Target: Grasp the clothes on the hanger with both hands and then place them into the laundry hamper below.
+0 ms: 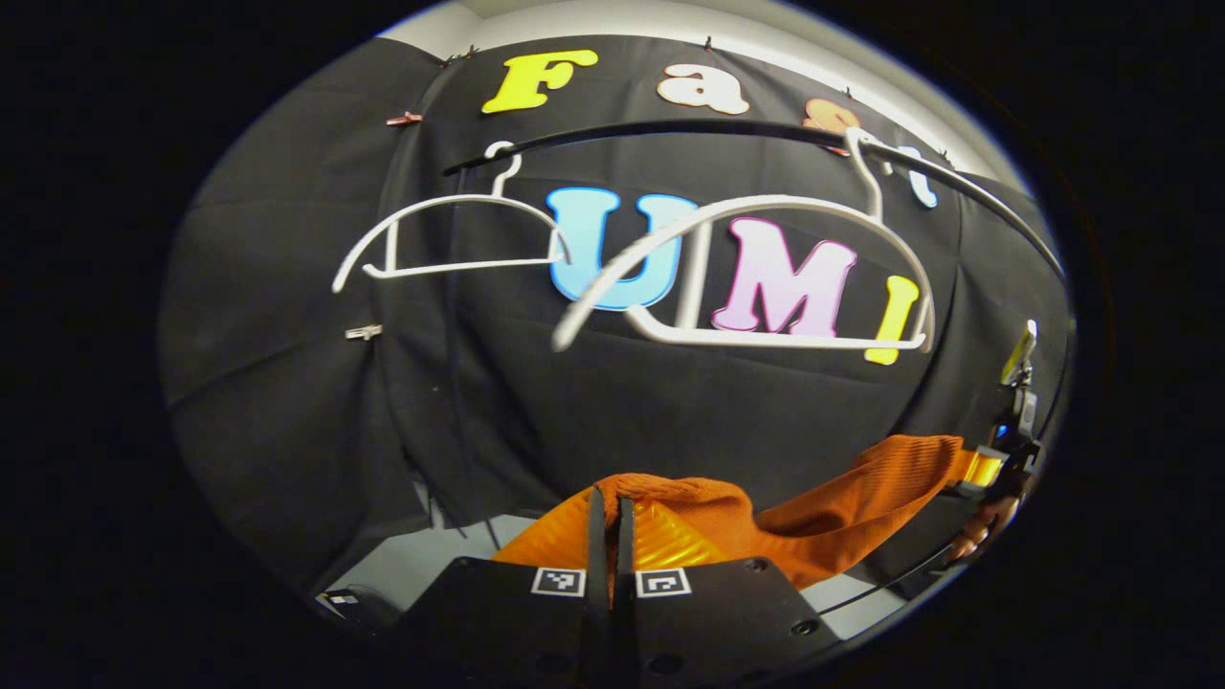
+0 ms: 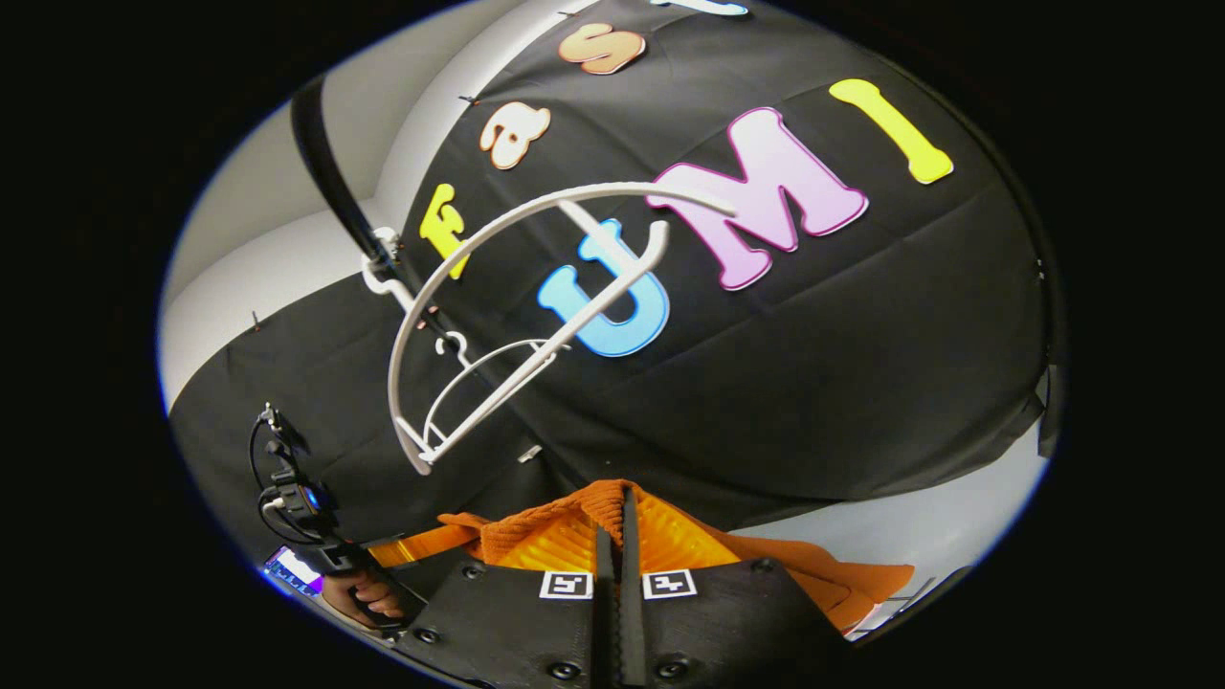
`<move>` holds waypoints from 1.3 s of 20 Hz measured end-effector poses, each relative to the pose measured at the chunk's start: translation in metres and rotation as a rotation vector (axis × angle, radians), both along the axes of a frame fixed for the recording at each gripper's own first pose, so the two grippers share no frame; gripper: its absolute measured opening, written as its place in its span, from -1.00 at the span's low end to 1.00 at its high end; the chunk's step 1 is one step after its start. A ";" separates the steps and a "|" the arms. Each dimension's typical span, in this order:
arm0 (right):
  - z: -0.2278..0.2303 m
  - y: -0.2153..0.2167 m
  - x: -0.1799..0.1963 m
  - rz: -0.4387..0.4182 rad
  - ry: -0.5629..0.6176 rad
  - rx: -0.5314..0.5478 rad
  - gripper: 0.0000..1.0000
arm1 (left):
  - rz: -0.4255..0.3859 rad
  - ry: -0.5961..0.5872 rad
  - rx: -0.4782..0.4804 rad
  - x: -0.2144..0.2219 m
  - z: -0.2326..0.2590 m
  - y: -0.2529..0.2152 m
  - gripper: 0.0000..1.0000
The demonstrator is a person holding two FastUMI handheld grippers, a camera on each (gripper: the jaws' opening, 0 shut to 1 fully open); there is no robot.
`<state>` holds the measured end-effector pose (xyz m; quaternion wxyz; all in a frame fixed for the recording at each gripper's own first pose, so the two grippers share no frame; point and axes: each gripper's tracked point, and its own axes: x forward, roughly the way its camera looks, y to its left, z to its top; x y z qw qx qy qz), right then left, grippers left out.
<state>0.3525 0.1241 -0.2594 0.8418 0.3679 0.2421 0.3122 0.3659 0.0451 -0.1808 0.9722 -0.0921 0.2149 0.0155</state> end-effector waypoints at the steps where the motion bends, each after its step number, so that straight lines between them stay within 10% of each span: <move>1: 0.011 0.007 -0.002 0.020 -0.017 0.020 -0.92 | -0.023 -0.019 -0.014 0.001 0.009 -0.011 -0.90; 7: 0.013 0.018 -0.004 0.046 -0.009 0.046 -0.91 | -0.151 -0.071 -0.091 0.010 0.022 -0.059 -0.91; 26: -0.349 0.007 -0.098 0.147 0.486 -0.657 -0.90 | -0.206 0.513 -0.016 0.003 -0.324 -0.084 -0.90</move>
